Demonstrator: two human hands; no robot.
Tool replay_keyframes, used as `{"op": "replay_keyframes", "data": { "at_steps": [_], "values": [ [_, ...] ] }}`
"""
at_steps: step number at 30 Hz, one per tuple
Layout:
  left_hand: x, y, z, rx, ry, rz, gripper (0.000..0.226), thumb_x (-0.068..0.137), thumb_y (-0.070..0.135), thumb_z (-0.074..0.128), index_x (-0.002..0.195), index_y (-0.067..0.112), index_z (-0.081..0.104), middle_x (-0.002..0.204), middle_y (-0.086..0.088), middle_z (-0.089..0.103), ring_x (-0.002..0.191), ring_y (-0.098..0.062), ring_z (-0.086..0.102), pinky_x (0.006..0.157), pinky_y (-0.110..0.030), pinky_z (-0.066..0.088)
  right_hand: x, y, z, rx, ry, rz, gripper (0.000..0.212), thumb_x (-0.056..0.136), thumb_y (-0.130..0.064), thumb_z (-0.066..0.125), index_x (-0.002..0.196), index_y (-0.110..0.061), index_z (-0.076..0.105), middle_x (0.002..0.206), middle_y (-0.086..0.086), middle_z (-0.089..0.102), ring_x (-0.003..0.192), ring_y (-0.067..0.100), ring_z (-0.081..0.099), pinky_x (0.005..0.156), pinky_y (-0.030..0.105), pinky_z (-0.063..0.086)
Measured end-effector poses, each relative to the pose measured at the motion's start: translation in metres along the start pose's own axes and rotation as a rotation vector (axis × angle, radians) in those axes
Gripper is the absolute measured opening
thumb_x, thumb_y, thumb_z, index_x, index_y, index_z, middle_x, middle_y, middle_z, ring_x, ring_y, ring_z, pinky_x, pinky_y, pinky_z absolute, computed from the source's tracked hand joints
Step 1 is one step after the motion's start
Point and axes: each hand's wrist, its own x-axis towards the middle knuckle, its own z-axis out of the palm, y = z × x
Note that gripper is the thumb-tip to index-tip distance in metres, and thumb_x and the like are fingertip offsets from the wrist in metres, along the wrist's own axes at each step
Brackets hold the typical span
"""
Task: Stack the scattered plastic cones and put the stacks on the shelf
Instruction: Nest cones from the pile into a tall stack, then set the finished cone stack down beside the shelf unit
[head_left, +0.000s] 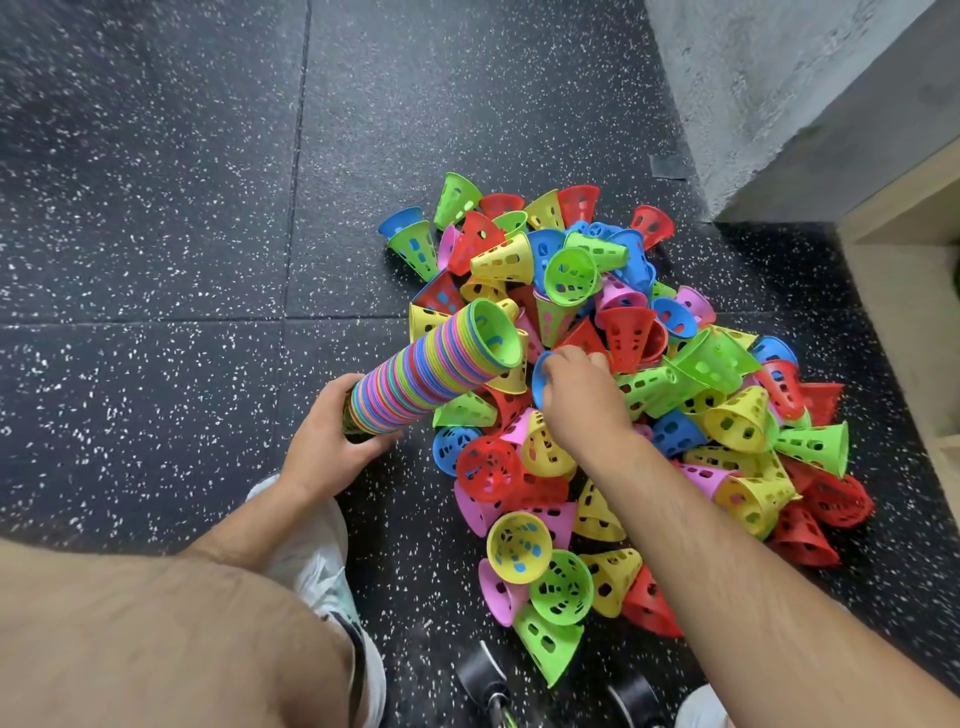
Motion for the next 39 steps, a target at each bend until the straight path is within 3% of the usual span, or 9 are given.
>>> {"op": "replay_keyframes", "data": {
  "at_steps": [4, 10, 12, 16, 20, 22, 28, 33, 39],
  "values": [
    [0.000, 0.003, -0.001, -0.015, 0.005, -0.014, 0.069, 0.067, 0.064, 0.079, 0.126, 0.050, 0.046, 0.120, 0.021, 0.062, 0.110, 0.006, 0.059, 0.087, -0.023, 0.046, -0.002, 0.009, -0.013, 0.145, 0.212, -0.017, 0.027, 0.102, -0.025, 0.047, 0.113, -0.004, 0.060, 0.112, 0.011, 0.058, 0.107, 0.032, 0.050, 0.093, 0.037, 0.037],
    [0.000, 0.003, -0.001, -0.028, 0.004, -0.031, 0.076, 0.066, 0.067, 0.079, 0.130, 0.039, 0.050, 0.119, 0.021, 0.062, 0.109, 0.007, 0.060, 0.086, -0.020, 0.046, -0.016, 0.000, -0.042, 0.586, 0.572, 0.032, 0.068, 0.077, -0.065, 0.074, 0.116, -0.011, 0.061, 0.111, -0.001, 0.060, 0.107, 0.014, 0.053, 0.090, 0.017, 0.037],
    [-0.001, 0.004, -0.001, -0.029, 0.004, -0.034, 0.075, 0.066, 0.068, 0.079, 0.129, 0.042, 0.049, 0.119, 0.021, 0.063, 0.109, 0.007, 0.060, 0.085, -0.020, 0.046, -0.017, -0.008, -0.050, 0.718, 0.608, 0.058, 0.072, 0.073, -0.067, 0.076, 0.121, -0.016, 0.056, 0.112, -0.005, 0.060, 0.106, 0.012, 0.056, 0.093, 0.024, 0.045],
    [-0.001, 0.005, -0.002, -0.023, 0.003, -0.041, 0.073, 0.067, 0.067, 0.079, 0.128, 0.044, 0.049, 0.119, 0.022, 0.062, 0.109, 0.005, 0.060, 0.086, -0.022, 0.046, -0.022, -0.030, -0.058, 0.976, 0.498, 0.046, 0.084, 0.077, -0.070, 0.068, 0.142, -0.023, 0.042, 0.120, -0.014, 0.060, 0.114, 0.011, 0.061, 0.098, 0.040, 0.051],
    [-0.001, 0.003, -0.002, 0.001, -0.001, -0.045, 0.075, 0.067, 0.067, 0.079, 0.130, 0.040, 0.050, 0.119, 0.021, 0.062, 0.109, 0.004, 0.060, 0.087, -0.026, 0.048, -0.021, -0.042, -0.049, 0.720, 0.060, -0.057, 0.080, 0.087, -0.070, 0.053, 0.153, -0.030, 0.034, 0.148, -0.002, 0.042, 0.142, 0.010, 0.032, 0.115, 0.031, 0.028],
    [-0.001, 0.002, -0.002, 0.006, -0.002, -0.047, 0.075, 0.068, 0.067, 0.080, 0.130, 0.039, 0.050, 0.119, 0.021, 0.062, 0.109, 0.002, 0.061, 0.089, -0.029, 0.051, -0.021, -0.044, -0.046, 0.807, -0.065, -0.057, 0.074, 0.090, -0.064, 0.055, 0.153, -0.031, 0.035, 0.153, -0.005, 0.040, 0.144, 0.011, 0.031, 0.119, 0.037, 0.027],
    [-0.002, 0.008, -0.008, 0.032, -0.010, -0.012, 0.075, 0.065, 0.063, 0.082, 0.129, 0.038, 0.054, 0.119, 0.018, 0.063, 0.108, -0.006, 0.064, 0.092, -0.040, 0.056, -0.013, -0.041, -0.064, 0.809, -0.121, -0.093, 0.060, 0.086, -0.053, 0.069, 0.137, -0.027, 0.053, 0.133, -0.006, 0.043, 0.127, 0.014, 0.047, 0.111, 0.041, 0.041],
    [0.024, 0.064, -0.025, 0.098, 0.028, 0.101, 0.074, 0.067, 0.045, 0.095, 0.130, 0.033, 0.057, 0.116, 0.014, 0.065, 0.103, -0.009, 0.065, 0.087, -0.038, 0.055, 0.005, -0.014, -0.134, 0.622, -0.097, -0.239, 0.066, 0.082, -0.055, 0.073, 0.138, -0.028, 0.053, 0.111, -0.001, 0.058, 0.088, -0.006, 0.058, 0.076, 0.006, 0.044],
    [0.086, 0.204, -0.039, 0.211, -0.015, 0.312, 0.079, 0.062, 0.041, 0.099, 0.131, 0.024, 0.061, 0.113, 0.012, 0.065, 0.098, -0.012, 0.066, 0.083, -0.035, 0.054, -0.008, 0.068, -0.263, 0.540, -0.033, -0.295, 0.066, 0.079, -0.056, 0.072, 0.141, -0.049, 0.047, 0.106, -0.004, 0.065, 0.092, 0.009, 0.065, 0.090, 0.026, 0.052]
  ]
}}
